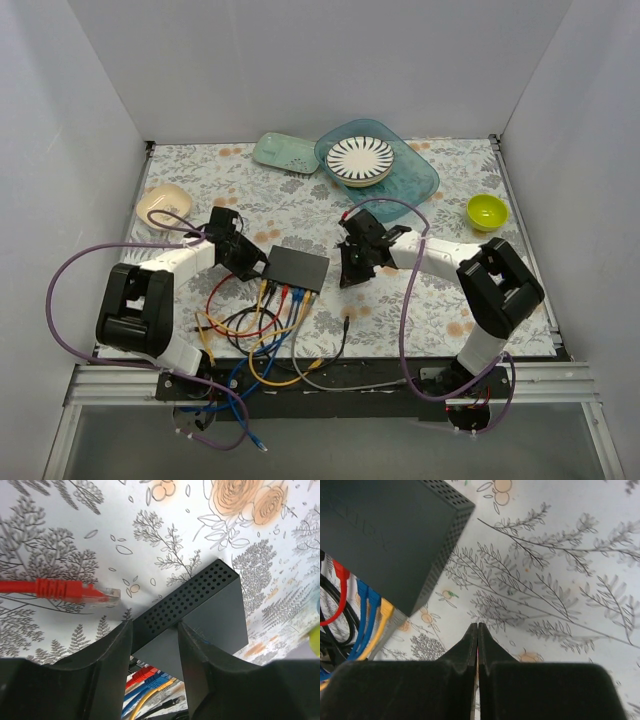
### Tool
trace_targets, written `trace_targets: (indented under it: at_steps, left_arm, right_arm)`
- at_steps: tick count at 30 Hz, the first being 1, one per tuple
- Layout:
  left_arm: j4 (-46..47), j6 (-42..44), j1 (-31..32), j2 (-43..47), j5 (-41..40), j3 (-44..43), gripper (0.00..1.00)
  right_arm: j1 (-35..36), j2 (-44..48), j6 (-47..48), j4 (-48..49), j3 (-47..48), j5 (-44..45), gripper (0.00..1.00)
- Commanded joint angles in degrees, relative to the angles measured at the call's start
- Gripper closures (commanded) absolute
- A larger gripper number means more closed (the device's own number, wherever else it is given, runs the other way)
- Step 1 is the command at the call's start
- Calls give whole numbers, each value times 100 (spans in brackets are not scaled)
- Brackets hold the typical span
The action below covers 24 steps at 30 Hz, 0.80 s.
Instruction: Pull the plug from the switch port
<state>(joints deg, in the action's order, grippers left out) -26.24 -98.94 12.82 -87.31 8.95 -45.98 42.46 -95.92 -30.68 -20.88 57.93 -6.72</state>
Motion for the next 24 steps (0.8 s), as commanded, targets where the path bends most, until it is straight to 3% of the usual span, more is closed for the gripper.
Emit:
trace_targets:
  at_steps: [1,7,24]
  left_arm:
    - [-4,15,317,117,379,457,60]
    - [101,-170,835,249,529,572,57]
    - [453,-196,968,-269,731,309,52]
  right_arm:
    - [34,-365,-289,673,95,-681,99]
    - [52,-954,-492,911,516,-761,99]
    - [-379,-2001,-132,217,2336,-400,99]
